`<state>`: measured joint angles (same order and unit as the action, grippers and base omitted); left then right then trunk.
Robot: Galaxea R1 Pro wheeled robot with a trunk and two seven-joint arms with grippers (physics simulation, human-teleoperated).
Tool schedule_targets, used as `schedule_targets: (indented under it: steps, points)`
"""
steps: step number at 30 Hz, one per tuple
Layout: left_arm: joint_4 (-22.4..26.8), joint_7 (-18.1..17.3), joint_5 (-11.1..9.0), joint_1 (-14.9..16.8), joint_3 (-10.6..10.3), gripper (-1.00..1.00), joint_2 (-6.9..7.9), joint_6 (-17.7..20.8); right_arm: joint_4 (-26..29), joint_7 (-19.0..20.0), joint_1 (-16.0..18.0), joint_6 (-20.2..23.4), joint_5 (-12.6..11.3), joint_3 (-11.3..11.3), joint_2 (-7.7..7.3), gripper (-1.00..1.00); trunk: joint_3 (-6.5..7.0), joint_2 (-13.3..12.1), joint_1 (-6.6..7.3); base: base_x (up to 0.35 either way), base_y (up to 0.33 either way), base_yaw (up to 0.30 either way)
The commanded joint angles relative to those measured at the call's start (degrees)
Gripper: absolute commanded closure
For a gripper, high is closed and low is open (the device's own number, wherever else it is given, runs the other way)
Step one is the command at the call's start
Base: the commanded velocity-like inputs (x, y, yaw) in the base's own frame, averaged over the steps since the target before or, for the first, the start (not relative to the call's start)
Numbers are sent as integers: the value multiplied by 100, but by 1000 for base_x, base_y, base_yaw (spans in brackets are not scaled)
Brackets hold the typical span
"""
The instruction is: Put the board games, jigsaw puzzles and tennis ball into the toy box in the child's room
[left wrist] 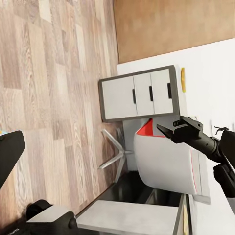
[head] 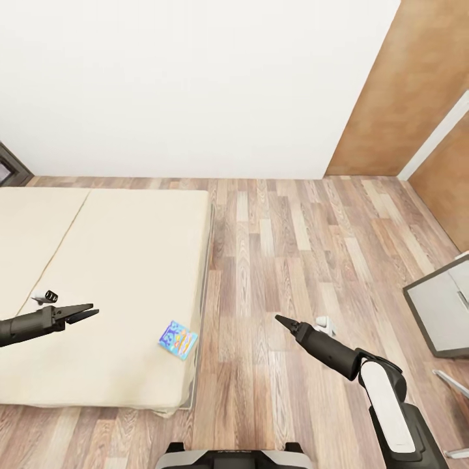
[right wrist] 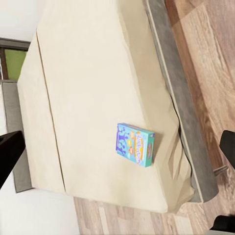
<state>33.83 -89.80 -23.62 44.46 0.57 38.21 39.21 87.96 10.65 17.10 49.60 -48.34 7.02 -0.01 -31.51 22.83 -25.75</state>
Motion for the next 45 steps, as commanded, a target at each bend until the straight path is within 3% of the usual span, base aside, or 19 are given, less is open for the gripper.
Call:
schedule_targets:
  steps: [1,45]
  points:
    - [0,-20,-2,2,-4,-100,2,61,2,42,4,29,35,10,1,-100,2,9,-3,0,0,0]
    - [0,-20,-2,1,-4,-100,2,61,-5,42,4,29,54,10,1,-100,403,9,-3,0,0,0]
